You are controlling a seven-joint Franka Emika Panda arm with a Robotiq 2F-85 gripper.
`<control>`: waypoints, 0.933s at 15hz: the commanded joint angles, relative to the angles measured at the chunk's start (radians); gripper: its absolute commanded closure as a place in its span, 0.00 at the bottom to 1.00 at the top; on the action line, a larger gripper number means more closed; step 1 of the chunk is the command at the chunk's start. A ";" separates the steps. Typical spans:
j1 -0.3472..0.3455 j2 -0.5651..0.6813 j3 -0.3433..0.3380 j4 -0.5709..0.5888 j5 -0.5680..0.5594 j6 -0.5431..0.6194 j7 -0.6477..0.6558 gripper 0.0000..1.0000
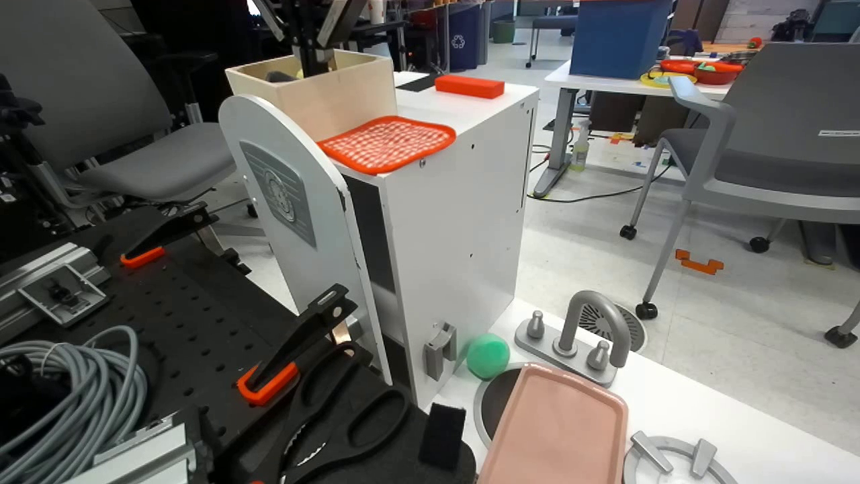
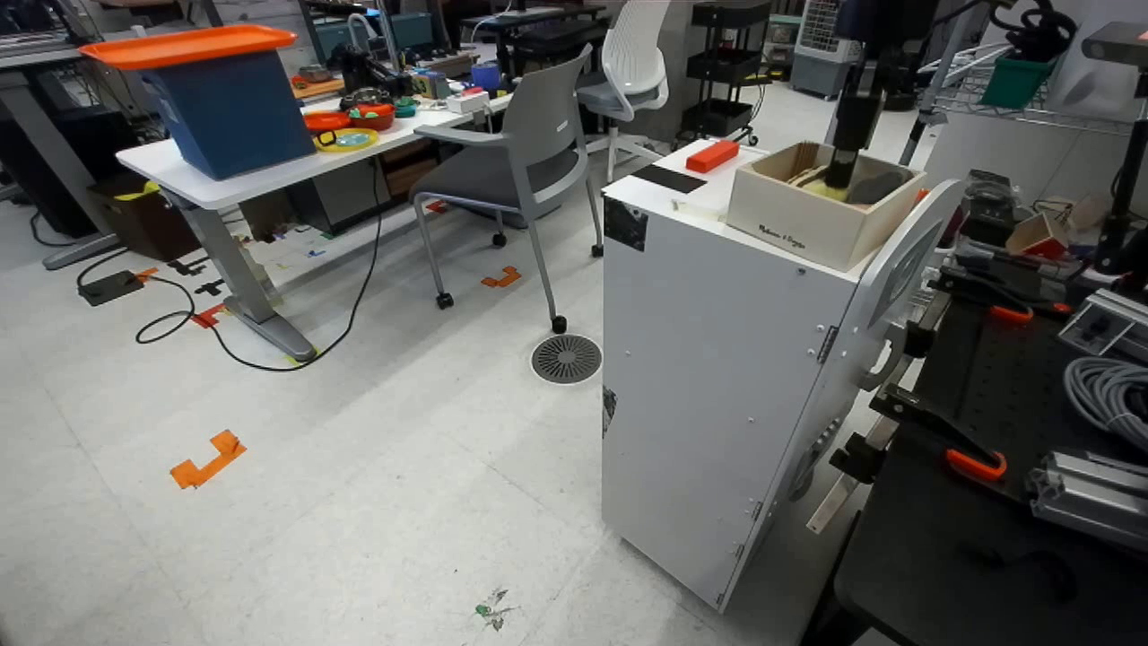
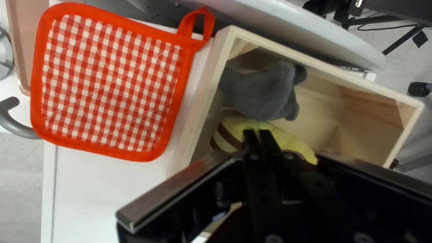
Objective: Put the grey plushy in the box, remove the yellow plushy from the box and put it on top of the cupboard, and then put the oven mitt on the tray
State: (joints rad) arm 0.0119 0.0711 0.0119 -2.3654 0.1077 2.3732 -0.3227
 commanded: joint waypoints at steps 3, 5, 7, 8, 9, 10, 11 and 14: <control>-0.006 0.001 0.005 0.022 -0.007 -0.027 -0.016 0.99; -0.005 -0.005 0.007 0.022 -0.004 -0.028 -0.018 0.99; -0.004 -0.016 0.008 0.020 -0.007 -0.028 -0.015 0.99; -0.003 -0.024 0.009 0.017 -0.013 -0.027 -0.010 0.99; -0.002 -0.037 0.011 0.013 -0.008 -0.027 -0.016 0.99; -0.001 -0.048 0.014 0.010 -0.004 -0.029 -0.022 0.99; 0.001 -0.066 0.016 0.004 -0.003 -0.029 -0.025 0.99; 0.006 -0.114 0.017 -0.008 -0.002 -0.025 -0.028 0.99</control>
State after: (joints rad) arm 0.0157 0.0274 0.0249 -2.3544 0.1077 2.3731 -0.3347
